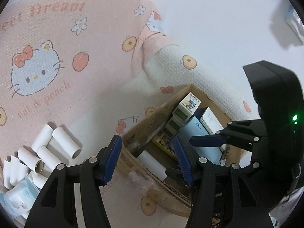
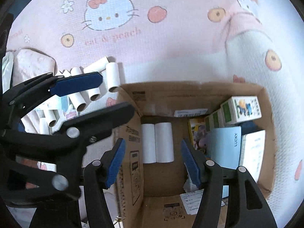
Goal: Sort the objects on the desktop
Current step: 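Move both grippers back toward the white tube pile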
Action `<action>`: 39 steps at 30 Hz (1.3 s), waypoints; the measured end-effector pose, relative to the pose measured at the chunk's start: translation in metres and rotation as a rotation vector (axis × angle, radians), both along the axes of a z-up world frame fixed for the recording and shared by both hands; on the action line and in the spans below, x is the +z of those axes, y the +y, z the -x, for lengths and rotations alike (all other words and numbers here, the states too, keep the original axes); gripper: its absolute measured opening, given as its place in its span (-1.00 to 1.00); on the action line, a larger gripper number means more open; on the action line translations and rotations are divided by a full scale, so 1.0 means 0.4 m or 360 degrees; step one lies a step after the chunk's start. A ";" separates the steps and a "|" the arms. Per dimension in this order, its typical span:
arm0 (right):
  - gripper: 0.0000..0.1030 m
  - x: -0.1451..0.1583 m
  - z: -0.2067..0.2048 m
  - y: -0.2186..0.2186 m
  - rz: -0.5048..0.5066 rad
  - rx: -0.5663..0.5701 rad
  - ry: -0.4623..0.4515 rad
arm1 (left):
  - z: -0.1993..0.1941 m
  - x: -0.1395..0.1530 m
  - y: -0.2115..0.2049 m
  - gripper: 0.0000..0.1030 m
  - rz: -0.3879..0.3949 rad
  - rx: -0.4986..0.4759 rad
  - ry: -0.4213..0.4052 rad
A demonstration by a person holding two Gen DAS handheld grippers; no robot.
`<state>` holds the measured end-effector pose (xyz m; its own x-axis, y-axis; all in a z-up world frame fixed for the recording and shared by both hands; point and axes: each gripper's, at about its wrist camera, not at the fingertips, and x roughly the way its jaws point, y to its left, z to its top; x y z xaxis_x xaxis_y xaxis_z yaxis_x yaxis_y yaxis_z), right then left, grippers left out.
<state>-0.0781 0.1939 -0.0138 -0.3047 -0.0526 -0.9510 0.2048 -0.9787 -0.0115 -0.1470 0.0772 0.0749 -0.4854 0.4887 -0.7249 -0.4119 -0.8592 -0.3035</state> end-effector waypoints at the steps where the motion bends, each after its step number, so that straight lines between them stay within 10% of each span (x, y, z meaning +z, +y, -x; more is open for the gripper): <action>1: 0.15 0.008 -0.003 -0.013 -0.0020 0.0015 0.0016 | -0.001 0.001 -0.011 0.20 -0.0021 0.0009 -0.0003; 12: 0.22 0.021 -0.039 -0.181 -0.0166 0.0248 0.0101 | -0.038 -0.090 -0.180 0.27 -0.0096 0.0179 -0.0046; 30: 0.25 -0.174 -0.073 -0.449 -0.0265 0.0600 0.0134 | -0.202 -0.316 -0.465 0.24 -0.0079 0.0535 -0.0306; 39: 0.25 -0.284 -0.076 -0.525 0.0053 0.0677 0.0047 | -0.317 -0.397 -0.583 -0.36 -0.0118 0.0815 -0.0395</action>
